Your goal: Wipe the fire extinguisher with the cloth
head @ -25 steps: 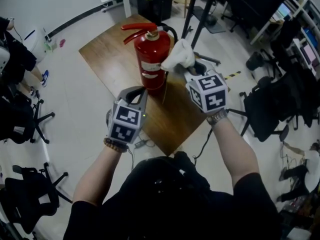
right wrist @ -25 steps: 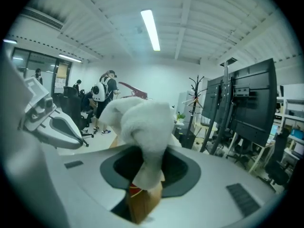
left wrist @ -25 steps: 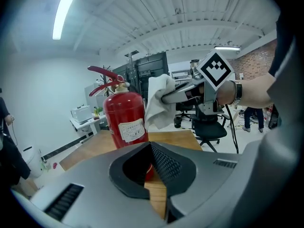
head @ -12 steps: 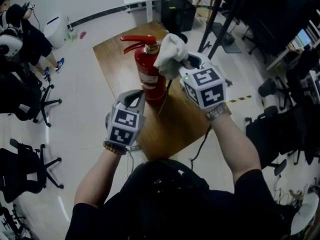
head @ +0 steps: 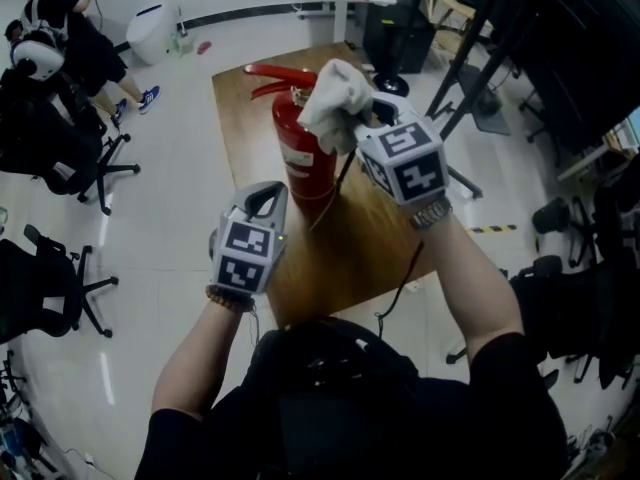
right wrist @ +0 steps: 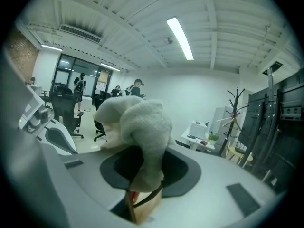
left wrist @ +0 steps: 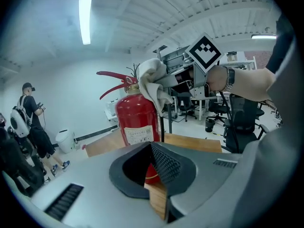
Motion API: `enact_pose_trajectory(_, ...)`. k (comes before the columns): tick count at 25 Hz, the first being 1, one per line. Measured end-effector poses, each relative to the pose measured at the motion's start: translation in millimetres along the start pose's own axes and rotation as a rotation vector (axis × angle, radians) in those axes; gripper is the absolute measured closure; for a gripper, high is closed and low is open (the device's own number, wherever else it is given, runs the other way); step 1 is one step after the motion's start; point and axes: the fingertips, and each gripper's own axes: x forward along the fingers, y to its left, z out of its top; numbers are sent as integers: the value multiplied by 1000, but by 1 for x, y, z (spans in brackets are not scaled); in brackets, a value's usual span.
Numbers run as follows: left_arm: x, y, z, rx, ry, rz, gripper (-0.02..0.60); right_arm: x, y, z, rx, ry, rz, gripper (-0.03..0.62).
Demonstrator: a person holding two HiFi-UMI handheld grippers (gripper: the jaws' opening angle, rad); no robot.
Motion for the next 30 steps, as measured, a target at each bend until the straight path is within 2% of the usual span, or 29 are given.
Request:
enact_pose_trajectory(5, -4, -6, -1, -1, 2, 24, 583, -1, -3, -8, 14, 0, 21, 476)
enact_pose_trajectory(9, -10, -1, -5, -1, 10, 29, 583, 0, -8, -19, 40, 16, 4, 476)
enact_pose_trajectory(19, -22, 6, -3, 37, -23, -42, 583, 6, -14, -50, 82, 107, -103, 477)
enact_pose_trajectory(23, -26, 7, -11, 64, -8, -80, 583, 7, -14, -64, 90, 153, -146, 477)
enact_pose_trajectory(30, -13, 5, -20, 49, 13, -87, 583, 19, -12, -93, 92, 189, -138, 477)
